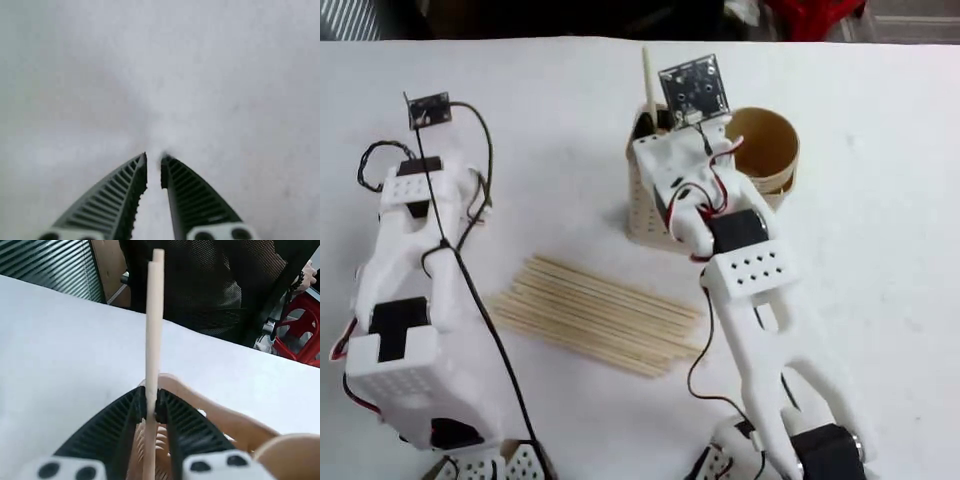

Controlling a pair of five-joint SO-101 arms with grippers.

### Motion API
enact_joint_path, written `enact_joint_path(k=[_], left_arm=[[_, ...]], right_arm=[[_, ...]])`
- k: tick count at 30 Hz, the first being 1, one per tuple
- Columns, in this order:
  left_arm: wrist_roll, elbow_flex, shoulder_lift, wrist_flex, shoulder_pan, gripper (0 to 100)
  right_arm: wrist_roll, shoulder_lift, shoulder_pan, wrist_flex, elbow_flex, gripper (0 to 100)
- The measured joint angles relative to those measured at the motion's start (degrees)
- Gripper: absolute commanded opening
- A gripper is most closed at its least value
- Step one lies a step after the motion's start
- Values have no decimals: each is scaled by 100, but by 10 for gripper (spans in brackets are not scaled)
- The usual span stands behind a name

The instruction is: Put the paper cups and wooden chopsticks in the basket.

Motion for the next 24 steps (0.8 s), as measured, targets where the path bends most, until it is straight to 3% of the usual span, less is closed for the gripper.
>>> enact_joint_path(k=[9,18,24], left_arm=[[0,0,0,0,0,72],[0,0,0,0,0,72],[0,0,0,0,-18,72]], right_arm=[[0,-220,264,580,62,200],[18,-1609,290,1477,70,166],[651,-2259,35,2154,62,168]])
